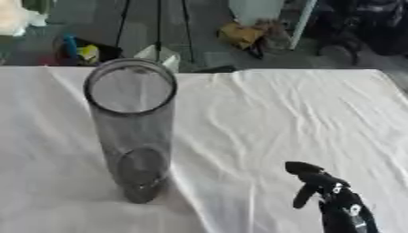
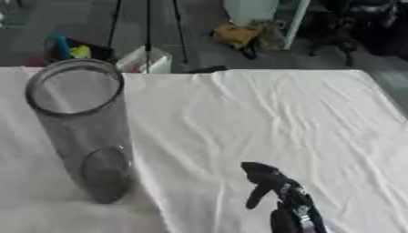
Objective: Arrange flowers into the vase.
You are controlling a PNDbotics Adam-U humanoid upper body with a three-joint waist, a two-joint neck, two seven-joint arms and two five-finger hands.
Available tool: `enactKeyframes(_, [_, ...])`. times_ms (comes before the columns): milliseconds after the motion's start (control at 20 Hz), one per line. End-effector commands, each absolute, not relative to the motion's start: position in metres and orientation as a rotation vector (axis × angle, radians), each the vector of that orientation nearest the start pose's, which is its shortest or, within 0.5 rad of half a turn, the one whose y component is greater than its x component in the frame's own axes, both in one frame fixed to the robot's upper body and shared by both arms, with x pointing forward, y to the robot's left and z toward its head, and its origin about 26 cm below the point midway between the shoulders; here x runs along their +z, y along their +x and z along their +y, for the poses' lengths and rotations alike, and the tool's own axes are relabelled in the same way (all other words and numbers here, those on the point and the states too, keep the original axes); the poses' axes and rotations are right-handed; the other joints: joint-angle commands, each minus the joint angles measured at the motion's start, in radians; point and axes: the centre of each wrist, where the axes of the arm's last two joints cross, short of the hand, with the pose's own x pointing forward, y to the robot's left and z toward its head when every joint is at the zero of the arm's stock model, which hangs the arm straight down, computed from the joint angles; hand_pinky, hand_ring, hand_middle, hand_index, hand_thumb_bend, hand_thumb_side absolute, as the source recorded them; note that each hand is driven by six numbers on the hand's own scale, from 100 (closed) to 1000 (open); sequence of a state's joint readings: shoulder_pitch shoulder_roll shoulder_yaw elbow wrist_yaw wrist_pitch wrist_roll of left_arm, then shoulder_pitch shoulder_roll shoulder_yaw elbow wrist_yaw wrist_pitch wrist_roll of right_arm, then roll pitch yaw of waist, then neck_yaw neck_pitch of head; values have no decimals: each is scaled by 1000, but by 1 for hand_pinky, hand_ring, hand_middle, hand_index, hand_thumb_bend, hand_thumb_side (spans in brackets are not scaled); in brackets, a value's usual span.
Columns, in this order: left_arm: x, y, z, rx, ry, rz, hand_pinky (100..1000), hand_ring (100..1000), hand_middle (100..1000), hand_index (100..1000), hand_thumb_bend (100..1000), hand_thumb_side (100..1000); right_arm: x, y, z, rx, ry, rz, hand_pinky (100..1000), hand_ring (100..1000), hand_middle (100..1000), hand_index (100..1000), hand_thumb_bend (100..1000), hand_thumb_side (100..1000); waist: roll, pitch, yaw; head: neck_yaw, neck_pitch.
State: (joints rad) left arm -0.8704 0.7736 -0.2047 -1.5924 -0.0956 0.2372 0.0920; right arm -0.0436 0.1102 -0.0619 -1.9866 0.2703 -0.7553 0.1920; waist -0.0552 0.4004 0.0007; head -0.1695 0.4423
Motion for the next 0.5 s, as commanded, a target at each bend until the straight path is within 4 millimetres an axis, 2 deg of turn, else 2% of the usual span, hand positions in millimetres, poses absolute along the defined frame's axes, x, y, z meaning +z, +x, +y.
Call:
enactKeyframes(50, [362, 365, 279, -606, 727, -2195, 100, 100, 100, 123, 100, 658, 108, 267, -232, -518, 265, 3466, 769, 789, 395, 785, 100, 965, 22, -44, 0, -10, 14])
enactKeyframes(300, [370, 352, 267, -537, 560, -2265, 100, 100, 100, 124, 100, 682, 106, 265, -234, -508, 249, 3461, 766, 788, 402, 786, 100, 958, 23, -54, -3, -32, 32])
enactKeyframes(500, [379, 342, 259, -478, 453, -2323, 100, 100, 100, 125, 100, 691, 105, 264, -237, -506, 241, 3462, 766, 788, 404, 786, 100, 960, 29, -62, -3, -30, 35])
